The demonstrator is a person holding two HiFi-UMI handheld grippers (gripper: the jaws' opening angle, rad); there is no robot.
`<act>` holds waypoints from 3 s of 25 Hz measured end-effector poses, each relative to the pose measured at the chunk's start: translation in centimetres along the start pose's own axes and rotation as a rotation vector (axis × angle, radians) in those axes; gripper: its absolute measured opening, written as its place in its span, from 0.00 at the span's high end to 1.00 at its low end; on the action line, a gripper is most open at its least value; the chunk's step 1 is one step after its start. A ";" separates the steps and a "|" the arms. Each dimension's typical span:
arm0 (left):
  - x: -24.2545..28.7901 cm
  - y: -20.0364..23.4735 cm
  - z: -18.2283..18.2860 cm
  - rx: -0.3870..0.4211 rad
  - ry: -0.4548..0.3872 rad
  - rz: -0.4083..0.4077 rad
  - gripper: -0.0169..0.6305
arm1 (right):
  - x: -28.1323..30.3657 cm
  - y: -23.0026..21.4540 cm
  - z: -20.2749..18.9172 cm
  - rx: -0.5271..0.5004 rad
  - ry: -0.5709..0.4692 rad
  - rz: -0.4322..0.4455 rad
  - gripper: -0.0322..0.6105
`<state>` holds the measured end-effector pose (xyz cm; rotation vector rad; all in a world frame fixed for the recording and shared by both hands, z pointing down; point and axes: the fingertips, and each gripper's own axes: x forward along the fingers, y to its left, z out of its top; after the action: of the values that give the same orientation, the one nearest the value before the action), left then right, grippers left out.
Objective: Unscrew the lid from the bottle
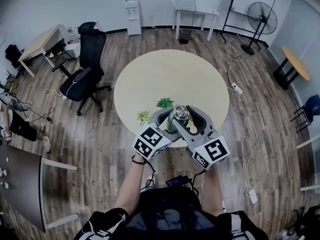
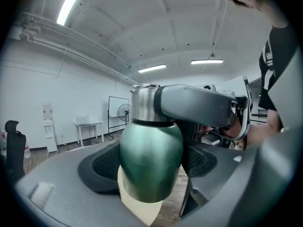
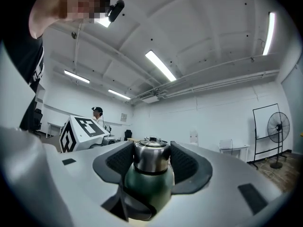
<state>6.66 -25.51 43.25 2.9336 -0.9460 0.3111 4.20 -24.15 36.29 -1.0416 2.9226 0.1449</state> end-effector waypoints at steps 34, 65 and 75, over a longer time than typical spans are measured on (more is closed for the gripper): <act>-3.4 -0.8 1.7 0.109 -0.071 -0.171 0.40 | 1.3 4.0 1.6 -0.008 0.014 0.351 0.54; -6.1 -0.6 2.6 0.132 -0.088 -0.307 0.40 | 1.5 5.4 3.9 -0.004 -0.002 0.555 0.56; -4.4 3.1 1.4 0.068 -0.060 0.001 0.40 | 3.8 3.5 2.0 0.010 0.068 0.283 0.42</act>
<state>1.64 -25.68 40.96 3.0202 -0.9628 0.2618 -0.93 -23.69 34.28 -0.6380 3.1139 0.1038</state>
